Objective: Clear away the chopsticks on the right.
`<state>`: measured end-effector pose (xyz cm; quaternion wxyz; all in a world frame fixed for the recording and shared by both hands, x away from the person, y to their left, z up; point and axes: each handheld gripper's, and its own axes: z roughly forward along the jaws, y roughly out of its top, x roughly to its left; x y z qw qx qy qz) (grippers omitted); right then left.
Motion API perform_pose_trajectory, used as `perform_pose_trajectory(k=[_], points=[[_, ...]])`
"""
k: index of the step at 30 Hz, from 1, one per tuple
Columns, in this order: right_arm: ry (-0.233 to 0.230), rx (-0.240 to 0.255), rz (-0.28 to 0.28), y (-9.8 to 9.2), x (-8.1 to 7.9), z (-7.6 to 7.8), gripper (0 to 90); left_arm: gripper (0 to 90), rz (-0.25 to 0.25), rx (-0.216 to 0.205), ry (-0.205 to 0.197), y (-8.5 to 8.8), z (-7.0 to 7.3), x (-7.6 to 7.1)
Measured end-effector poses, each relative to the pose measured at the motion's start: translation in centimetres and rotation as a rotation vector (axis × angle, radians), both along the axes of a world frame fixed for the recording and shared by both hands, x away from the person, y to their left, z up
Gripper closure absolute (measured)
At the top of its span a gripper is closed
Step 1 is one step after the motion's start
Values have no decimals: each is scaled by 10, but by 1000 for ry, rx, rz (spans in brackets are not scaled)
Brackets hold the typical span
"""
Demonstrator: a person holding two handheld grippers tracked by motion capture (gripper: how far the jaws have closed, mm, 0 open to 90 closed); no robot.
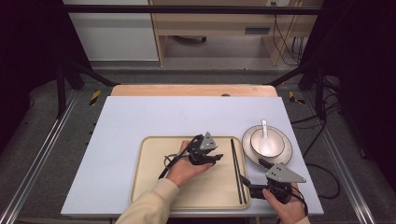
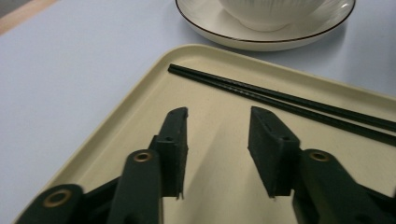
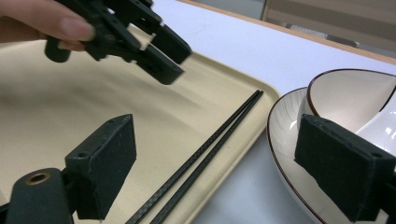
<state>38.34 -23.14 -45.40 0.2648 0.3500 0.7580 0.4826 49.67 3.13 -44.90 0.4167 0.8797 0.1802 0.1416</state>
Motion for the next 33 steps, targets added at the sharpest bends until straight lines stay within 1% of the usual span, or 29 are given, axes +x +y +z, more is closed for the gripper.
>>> perform_pose_trajectory(k=[3,4,5,8,11,13,14,15,16,19,21,23,25,26,28,29,31,32,33], points=[[-10,8,-4,0,0,1,116,419,16,-27,-10,15,3,-6],[-13,12,-4,0,0,1,113,391,20,-38,-16,20,3,-8],[-17,16,-3,0,0,1,110,362,28,-64,-18,25,2,-11],[-16,38,-2,1,1,1,101,268,31,-96,-39,41,3,-19],[-27,48,2,1,1,2,94,189,39,-150,-69,61,3,-29],[-28,60,6,2,1,2,92,157,48,-185,-95,76,4,-35],[-28,63,5,2,2,2,90,139,48,-196,-102,81,5,-36],[-28,64,4,3,2,2,89,128,54,-218,-113,89,5,-38],[-33,62,5,3,3,2,88,111,62,-228,-117,94,6,-40],[-37,61,0,4,3,1,84,85,88,-272,-144,115,7,-45],[-44,61,-4,4,3,1,83,71,101,-293,-161,127,7,-48],[-46,71,-12,2,4,1,83,63,118,-312,-180,142,7,-53],[-54,81,-23,1,4,1,83,62,131,-323,-211,158,8,-58],[-59,81,-26,0,4,1,82,59,143,-339,-223,168,7,-62],[-63,85,-33,-1,4,1,82,53,161,-356,-237,184,7,-67],[-63,87,-35,-1,4,1,82,50,174,-371,-247,193,6,-69],[-69,89,-40,-2,4,2,80,34,210,-399,-257,208,5,-74],[-68,92,-43,-2,4,2,79,30,222,-406,-262,213,5,-76],[-65,94,-42,-2,4,2,78,30,227,-402,-272,217,5,-78]])
